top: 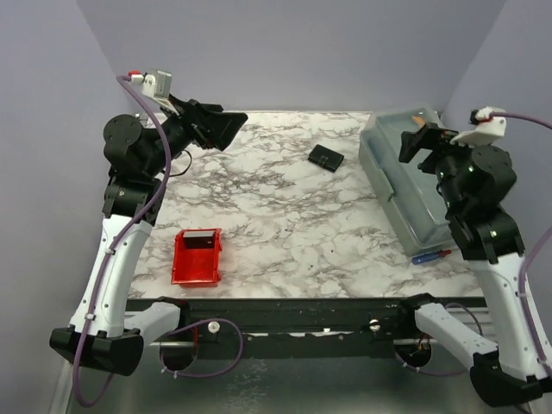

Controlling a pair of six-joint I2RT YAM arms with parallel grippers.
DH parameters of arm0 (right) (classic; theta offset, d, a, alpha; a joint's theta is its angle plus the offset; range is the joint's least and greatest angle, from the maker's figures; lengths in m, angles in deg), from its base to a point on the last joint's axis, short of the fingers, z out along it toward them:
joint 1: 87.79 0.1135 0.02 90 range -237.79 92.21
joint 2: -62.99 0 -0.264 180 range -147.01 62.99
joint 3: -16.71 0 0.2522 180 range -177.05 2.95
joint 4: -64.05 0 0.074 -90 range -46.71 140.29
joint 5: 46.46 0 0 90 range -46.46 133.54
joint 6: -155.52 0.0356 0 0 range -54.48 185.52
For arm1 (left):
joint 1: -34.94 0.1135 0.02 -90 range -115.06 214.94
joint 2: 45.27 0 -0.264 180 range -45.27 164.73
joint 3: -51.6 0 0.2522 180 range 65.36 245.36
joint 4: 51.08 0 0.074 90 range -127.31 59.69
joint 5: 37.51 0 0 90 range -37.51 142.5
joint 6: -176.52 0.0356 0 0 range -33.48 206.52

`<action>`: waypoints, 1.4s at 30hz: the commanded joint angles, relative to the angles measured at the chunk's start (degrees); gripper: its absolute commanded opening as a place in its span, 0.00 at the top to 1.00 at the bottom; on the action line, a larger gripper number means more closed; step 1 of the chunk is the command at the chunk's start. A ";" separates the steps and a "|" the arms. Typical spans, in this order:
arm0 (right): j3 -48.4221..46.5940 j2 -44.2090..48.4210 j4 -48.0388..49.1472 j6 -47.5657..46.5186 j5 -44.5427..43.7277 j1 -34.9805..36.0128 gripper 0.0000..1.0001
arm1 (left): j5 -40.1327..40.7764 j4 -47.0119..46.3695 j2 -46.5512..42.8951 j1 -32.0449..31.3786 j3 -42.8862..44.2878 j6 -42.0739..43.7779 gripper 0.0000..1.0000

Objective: Put the credit cards into the card holder
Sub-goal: Turn over the card holder at the center of the board.

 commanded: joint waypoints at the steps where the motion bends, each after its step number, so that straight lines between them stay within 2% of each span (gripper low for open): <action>1: -1.44 -9.76 0.45 1.84 3.99 -0.24 0.00 | 10.21 2.89 -0.63 0.67 -2.56 -3.18 0.01; 7: 0.51 -21.08 8.89 2.07 16.63 0.31 0.00 | 10.58 3.39 0.78 1.72 -6.78 -5.65 0.01; 13: -1.04 -38.46 13.13 -9.10 8.80 4.44 0.00 | 10.22 0.35 2.21 6.23 -15.78 -13.95 0.01; 18: -4.98 -52.53 18.64 -20.30 3.91 5.15 0.01 | 11.09 0.94 5.81 6.54 -19.15 -8.59 0.01; 22: -11.92 -63.27 18.96 -29.46 -0.73 6.07 0.11 | 6.55 2.04 11.20 6.51 -19.33 -6.12 0.02; 31: -13.73 -73.85 27.58 -48.08 -3.89 10.90 0.12 | -1.49 2.42 18.37 6.59 -18.95 -5.12 0.02; 39: -17.47 -79.22 27.40 -44.64 -4.38 11.31 0.10 | -3.81 2.32 20.04 6.54 -19.94 -6.45 0.03; 42: -18.34 -81.98 27.88 -42.40 -5.28 11.33 0.14 | -4.38 2.38 20.26 6.57 -20.01 -6.82 0.03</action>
